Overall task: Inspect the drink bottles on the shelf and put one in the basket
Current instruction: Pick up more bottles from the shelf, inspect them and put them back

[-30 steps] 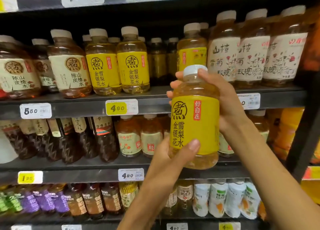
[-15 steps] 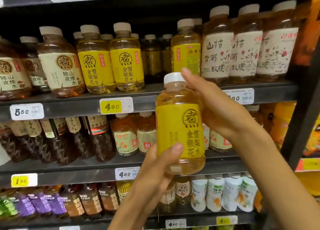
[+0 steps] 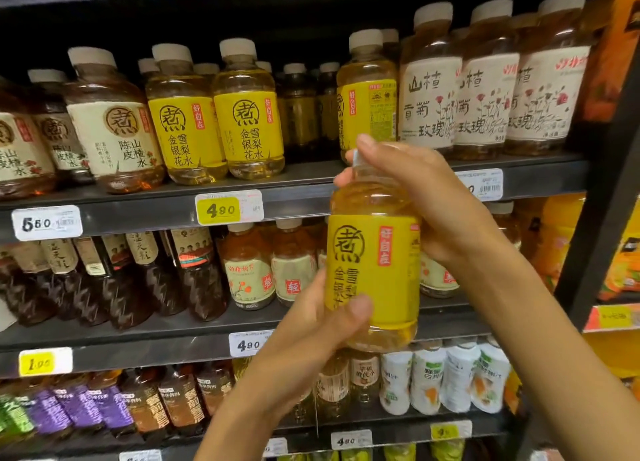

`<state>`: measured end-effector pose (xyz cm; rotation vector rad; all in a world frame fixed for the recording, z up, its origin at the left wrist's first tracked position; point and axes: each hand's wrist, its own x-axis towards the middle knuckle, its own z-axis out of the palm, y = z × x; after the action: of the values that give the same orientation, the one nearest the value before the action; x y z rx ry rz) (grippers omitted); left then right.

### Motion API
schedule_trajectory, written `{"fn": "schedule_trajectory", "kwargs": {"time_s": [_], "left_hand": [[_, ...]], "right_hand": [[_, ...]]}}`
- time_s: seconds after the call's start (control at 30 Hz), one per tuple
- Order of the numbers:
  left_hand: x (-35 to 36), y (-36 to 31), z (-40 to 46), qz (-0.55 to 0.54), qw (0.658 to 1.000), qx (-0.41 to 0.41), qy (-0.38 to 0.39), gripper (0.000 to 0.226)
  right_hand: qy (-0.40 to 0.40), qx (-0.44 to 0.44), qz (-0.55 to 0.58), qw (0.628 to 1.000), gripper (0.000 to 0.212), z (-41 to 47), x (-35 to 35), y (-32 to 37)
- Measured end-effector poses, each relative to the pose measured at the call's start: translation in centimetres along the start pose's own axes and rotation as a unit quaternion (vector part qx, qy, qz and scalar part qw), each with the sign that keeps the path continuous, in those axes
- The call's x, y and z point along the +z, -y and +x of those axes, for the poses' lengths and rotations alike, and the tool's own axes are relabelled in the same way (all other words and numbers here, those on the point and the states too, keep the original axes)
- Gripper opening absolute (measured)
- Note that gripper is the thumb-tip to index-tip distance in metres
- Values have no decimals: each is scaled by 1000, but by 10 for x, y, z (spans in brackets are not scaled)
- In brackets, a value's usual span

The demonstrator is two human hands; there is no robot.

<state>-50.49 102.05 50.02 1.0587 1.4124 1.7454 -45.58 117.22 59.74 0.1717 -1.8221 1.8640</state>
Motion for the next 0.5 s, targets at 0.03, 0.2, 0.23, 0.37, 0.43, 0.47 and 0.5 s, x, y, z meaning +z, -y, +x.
{"fn": "schedule_trajectory", "kwargs": {"time_s": [0.03, 0.2, 0.23, 0.37, 0.43, 0.47, 0.5], "left_hand": [[4, 1, 0, 15, 1000, 8, -14, 84], [14, 6, -3, -64, 995, 26, -67, 69], [14, 4, -4, -102, 993, 19, -64, 77], [19, -7, -7, -238, 971, 3, 3, 83], [23, -12, -7, -296, 955, -2, 36, 83], [25, -14, -8, -313, 949, -4, 45, 84], [26, -14, -9, -322, 945, -4, 51, 83]], "right_hand": [[-13, 4, -21, 1000, 33, 0, 3, 0], [19, 58, -26, 998, 40, -1, 0, 1], [32, 68, -1, 997, 38, -1, -3, 1], [91, 98, 131, 982, 51, -3, -7, -5], [120, 106, 203, 966, 52, -2, -2, -9], [128, 103, 218, 962, 51, -1, 1, -11], [127, 99, 219, 962, 48, -1, 3, -12]]}}
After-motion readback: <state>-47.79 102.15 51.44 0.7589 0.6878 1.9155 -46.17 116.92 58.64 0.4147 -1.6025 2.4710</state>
